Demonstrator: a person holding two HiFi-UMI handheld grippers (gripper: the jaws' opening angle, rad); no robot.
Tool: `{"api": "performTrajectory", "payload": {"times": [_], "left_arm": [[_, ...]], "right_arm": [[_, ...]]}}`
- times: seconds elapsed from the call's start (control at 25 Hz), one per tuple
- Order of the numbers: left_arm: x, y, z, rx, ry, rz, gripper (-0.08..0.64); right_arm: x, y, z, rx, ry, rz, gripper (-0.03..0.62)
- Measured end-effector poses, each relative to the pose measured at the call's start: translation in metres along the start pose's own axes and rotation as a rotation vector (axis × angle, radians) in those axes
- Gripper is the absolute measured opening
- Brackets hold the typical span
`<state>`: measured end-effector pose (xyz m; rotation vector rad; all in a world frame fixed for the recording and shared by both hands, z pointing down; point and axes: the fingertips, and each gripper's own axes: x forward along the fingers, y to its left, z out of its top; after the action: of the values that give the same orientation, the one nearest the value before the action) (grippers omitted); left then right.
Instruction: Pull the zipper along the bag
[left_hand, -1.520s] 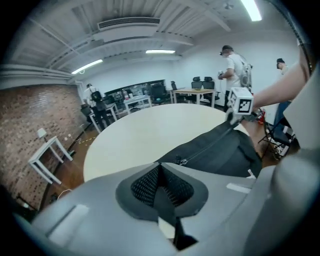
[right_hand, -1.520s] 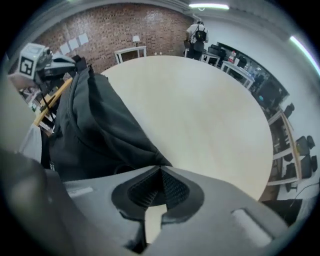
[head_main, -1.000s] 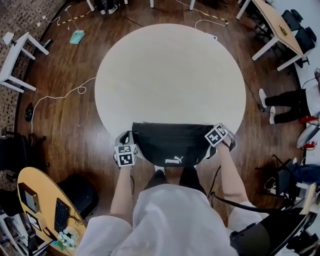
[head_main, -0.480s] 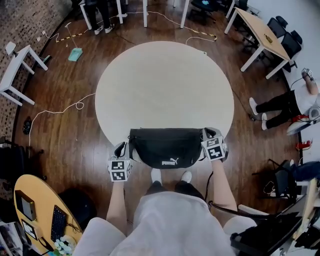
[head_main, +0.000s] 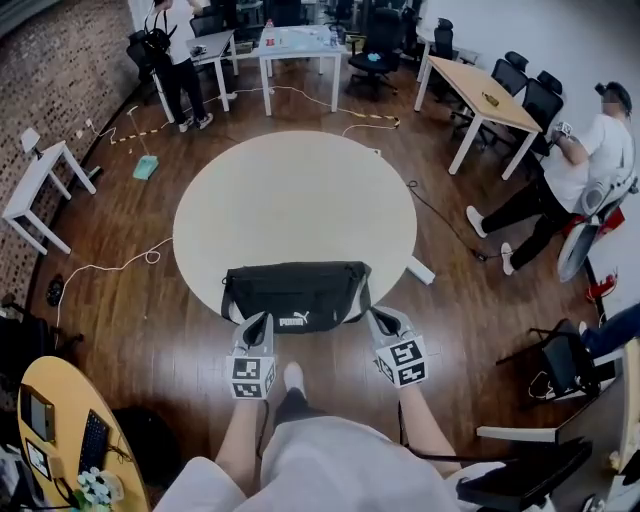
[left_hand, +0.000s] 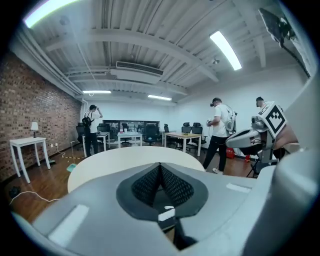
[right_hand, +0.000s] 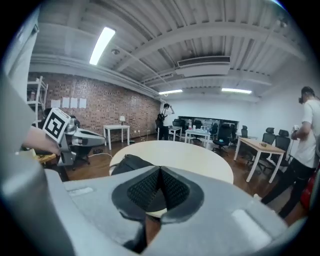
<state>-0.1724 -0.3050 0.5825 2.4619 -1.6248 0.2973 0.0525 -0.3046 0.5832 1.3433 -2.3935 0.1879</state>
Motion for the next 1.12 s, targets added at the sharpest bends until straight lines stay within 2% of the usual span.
{"api": "performTrajectory", "payload": {"times": [0.12, 0.32, 0.4, 0.48, 0.64, 0.8, 0.92, 1.12], "left_arm": [[-0.041, -0.078, 0.003, 0.022, -0.033, -0.023, 0.018], [-0.106, -0.188, 0.018, 0.007, -0.043, -0.019, 0.018], [-0.134, -0.222, 0.024, 0.016, -0.035, -0.019, 0.018], [-0.156, -0.244, 0.033, 0.032, -0.044, -0.016, 0.018], [-0.170, -0.241, 0.065, 0.112, -0.135, -0.001, 0.018], [-0.195, -0.229, 0.075, 0.130, -0.189, 0.009, 0.018], [-0.217, -0.212, 0.069, 0.131, -0.202, 0.042, 0.018], [-0.233, -0.195, 0.062, 0.131, -0.190, 0.029, 0.018]], "right_arm": [[-0.077, 0.024, -0.004, 0.027, -0.089, 0.028, -0.011], [-0.186, 0.044, -0.002, 0.122, -0.200, 0.042, -0.011], [-0.216, 0.059, -0.007, 0.115, -0.195, 0.072, -0.011], [-0.241, 0.070, -0.004, 0.067, -0.204, 0.089, -0.011], [-0.256, 0.078, 0.033, -0.035, -0.287, 0.073, -0.011], [-0.265, 0.091, 0.046, -0.053, -0.309, 0.030, -0.011], [-0.264, 0.114, 0.053, -0.071, -0.314, 0.036, -0.011], [-0.250, 0.149, 0.067, -0.099, -0.320, 0.057, -0.011]]}}
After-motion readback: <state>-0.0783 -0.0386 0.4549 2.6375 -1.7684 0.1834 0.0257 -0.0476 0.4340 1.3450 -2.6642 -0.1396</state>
